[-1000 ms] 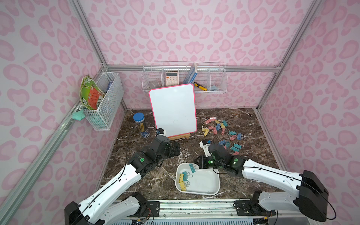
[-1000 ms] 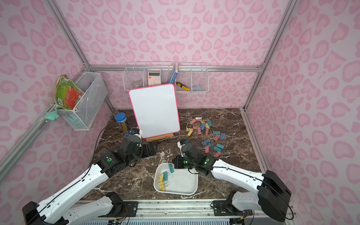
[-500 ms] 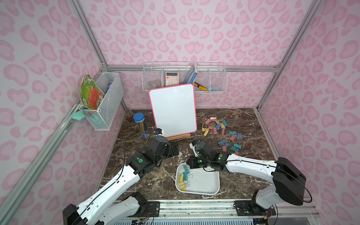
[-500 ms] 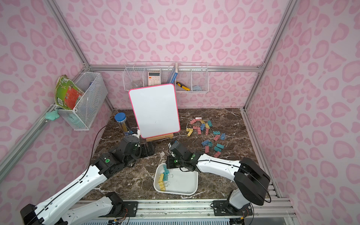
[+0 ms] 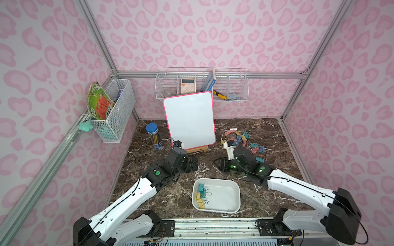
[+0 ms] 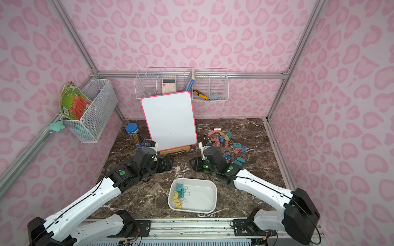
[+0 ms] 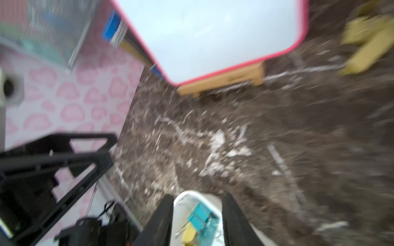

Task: Put the binder clips in the storage box
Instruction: Place the binder clip in the storage box, then pick up the binder clip at the center of the board.

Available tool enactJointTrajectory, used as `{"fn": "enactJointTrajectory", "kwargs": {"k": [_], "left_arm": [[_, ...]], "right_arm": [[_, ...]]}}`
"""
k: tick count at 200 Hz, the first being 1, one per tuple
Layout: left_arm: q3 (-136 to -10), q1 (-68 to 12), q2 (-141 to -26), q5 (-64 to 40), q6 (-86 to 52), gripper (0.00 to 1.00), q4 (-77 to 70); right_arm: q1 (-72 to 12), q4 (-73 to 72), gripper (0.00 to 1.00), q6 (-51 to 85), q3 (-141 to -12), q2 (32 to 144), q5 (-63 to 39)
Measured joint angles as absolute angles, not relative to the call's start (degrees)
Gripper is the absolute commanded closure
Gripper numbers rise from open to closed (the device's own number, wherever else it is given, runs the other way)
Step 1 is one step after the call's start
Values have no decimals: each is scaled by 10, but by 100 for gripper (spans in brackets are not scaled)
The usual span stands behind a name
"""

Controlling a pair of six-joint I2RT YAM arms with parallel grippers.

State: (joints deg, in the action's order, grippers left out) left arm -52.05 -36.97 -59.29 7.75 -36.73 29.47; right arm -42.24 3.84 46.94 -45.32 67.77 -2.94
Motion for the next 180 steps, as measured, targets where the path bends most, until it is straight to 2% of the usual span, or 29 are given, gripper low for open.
{"fn": "enactJointTrajectory", "kwargs": {"k": [27, 53, 85, 120, 180], "left_arm": [[-521, -370, -600, 62, -355, 1, 283], [-528, -370, -608, 51, -346, 1, 276], [-529, -370, -613, 43, -343, 1, 274], [-528, -370, -616, 38, -343, 1, 273], [-528, -370, -622, 35, -343, 1, 273]], "right_arm": [[-225, 62, 57, 453, -394, 626, 5], [-128, 85, 56, 417, -393, 656, 10], [-114, 121, 55, 392, -418, 736, 26], [-143, 143, 55, 392, -432, 797, 57], [-167, 141, 70, 388, -449, 836, 69]]}}
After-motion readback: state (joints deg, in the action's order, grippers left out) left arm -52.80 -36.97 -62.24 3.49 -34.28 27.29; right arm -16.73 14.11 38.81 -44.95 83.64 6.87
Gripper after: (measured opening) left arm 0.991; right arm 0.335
